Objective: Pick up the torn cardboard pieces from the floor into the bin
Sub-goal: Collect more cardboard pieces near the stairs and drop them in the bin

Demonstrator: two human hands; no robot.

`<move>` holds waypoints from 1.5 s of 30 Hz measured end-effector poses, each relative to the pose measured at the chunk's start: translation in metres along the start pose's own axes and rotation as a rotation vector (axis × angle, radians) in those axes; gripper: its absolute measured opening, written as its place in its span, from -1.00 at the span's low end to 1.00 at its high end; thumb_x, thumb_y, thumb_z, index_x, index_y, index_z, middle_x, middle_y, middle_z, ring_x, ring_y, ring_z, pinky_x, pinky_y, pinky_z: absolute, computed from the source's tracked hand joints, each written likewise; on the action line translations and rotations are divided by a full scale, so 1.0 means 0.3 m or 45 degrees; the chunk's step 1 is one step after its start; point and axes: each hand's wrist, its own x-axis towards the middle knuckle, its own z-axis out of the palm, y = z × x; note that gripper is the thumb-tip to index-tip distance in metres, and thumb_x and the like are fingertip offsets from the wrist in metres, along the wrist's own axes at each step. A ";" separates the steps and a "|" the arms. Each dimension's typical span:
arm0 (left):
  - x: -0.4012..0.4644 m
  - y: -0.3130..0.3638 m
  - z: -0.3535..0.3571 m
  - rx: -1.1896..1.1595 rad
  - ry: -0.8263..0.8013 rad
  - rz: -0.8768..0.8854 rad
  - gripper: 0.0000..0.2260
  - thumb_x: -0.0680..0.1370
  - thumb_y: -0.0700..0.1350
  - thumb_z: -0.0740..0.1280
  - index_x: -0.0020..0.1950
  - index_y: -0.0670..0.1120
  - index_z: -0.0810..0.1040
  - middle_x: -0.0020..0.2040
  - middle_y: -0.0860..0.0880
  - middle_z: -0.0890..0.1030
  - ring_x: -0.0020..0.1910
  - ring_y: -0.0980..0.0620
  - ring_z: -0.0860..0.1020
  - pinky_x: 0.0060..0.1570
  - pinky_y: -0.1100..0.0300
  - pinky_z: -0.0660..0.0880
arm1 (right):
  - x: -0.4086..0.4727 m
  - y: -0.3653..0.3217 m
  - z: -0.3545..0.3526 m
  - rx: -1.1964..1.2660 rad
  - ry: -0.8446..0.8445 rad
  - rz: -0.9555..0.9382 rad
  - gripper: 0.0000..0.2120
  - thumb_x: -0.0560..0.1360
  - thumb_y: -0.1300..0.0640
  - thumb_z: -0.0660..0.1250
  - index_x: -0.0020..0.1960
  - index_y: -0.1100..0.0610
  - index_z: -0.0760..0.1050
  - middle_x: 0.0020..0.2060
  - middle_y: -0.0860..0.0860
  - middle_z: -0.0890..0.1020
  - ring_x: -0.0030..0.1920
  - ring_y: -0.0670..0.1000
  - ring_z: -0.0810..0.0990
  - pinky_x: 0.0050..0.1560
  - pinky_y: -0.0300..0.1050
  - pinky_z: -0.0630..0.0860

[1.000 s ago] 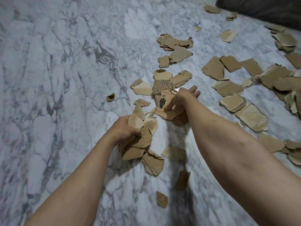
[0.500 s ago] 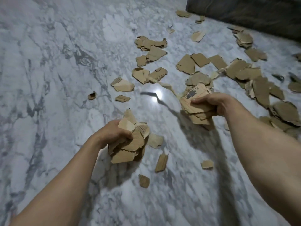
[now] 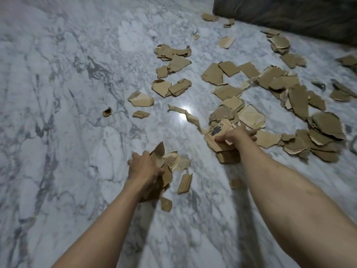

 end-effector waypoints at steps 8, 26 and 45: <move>-0.018 -0.031 -0.080 -0.317 -0.060 0.105 -0.53 0.31 0.01 0.53 0.14 -0.12 0.53 -0.01 -0.05 0.61 -0.03 -0.13 0.59 -0.19 0.04 0.48 | -0.085 0.067 0.038 0.279 -0.018 -0.276 -0.23 0.17 0.09 0.70 0.24 0.16 0.38 0.21 0.14 0.57 0.21 0.22 0.54 0.21 0.13 0.54; -0.206 -0.193 0.066 -0.103 -0.351 0.582 -0.46 0.29 -0.05 0.51 0.24 0.01 0.50 0.04 -0.02 0.65 -0.05 -0.05 0.61 -0.16 0.15 0.51 | -0.365 0.019 0.207 -0.906 -0.618 -0.765 -0.26 0.26 0.08 0.64 0.34 0.02 0.38 0.29 0.02 0.55 0.24 0.14 0.54 0.22 0.12 0.54; -0.065 -0.126 -0.013 -0.587 -0.165 0.253 -0.56 0.22 0.00 0.52 0.06 -0.03 0.57 -0.03 -0.04 0.63 -0.04 -0.09 0.60 -0.09 -0.01 0.58 | -0.147 0.122 0.011 0.098 -0.262 -0.266 -0.18 0.17 0.30 0.68 0.32 0.25 0.36 0.20 0.20 0.57 0.16 0.24 0.56 0.10 0.11 0.60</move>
